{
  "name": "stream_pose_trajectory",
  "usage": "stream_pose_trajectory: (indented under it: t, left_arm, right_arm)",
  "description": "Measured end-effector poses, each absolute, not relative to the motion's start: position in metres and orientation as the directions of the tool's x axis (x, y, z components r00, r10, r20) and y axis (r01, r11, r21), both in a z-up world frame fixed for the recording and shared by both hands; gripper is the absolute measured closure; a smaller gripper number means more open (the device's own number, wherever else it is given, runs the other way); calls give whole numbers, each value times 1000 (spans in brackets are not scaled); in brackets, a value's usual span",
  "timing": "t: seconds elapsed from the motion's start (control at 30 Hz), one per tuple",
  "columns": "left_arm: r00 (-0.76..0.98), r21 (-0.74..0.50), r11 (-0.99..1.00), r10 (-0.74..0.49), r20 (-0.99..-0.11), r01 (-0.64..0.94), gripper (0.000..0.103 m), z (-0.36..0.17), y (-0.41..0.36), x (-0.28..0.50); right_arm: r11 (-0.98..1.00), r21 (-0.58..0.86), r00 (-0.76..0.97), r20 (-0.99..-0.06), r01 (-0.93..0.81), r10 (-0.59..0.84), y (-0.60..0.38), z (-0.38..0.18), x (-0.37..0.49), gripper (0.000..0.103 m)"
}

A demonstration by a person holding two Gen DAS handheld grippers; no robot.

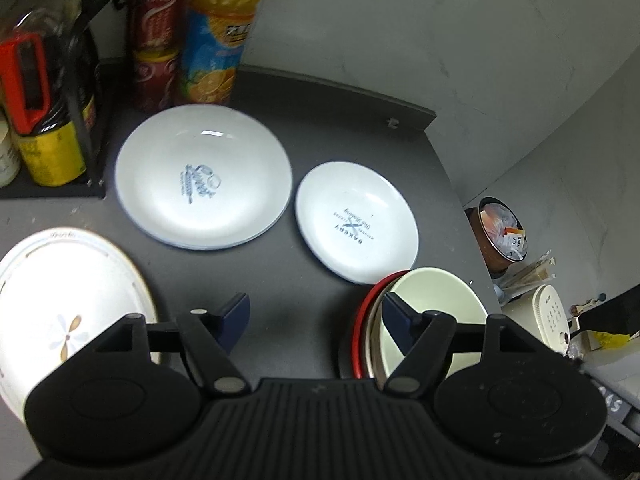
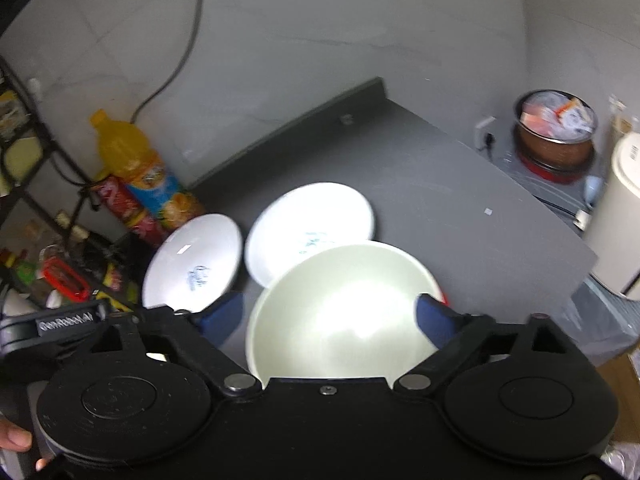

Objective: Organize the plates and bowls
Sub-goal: 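Open both tools to release the second cream bowl on the stack, then move both tools toward the white plates with blue print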

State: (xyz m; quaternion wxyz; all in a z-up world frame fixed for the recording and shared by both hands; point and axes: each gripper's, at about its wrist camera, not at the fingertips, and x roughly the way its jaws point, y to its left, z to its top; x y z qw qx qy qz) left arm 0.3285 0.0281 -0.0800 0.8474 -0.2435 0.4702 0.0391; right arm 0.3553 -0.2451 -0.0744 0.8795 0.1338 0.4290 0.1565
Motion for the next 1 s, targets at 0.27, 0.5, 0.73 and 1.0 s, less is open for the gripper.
stream_pose_trajectory:
  t: [0.27,0.5,0.73,1.0]
  left_arm:
    - [533,-321,871,-83,-842,-371,32,-80,52,316]
    - [492,-290,832,-24,-871,-473,32,-83,68,305]
    - [459,-265,787,26,-888,-558,32,-88,74,298]
    - [423,-249,721,68,-903,-647,32,-96,76,300]
  right_arm:
    - [878,392,515,-710,-277,480,-209,-65,372,0]
    - [830,362,424,-731,-423,535,-179,-62,381,0]
    - [764,344,348,-737,-545,580,-157,-65,392,0]
    - [664,321,239,-756,-676,609,-138,-72,418,0]
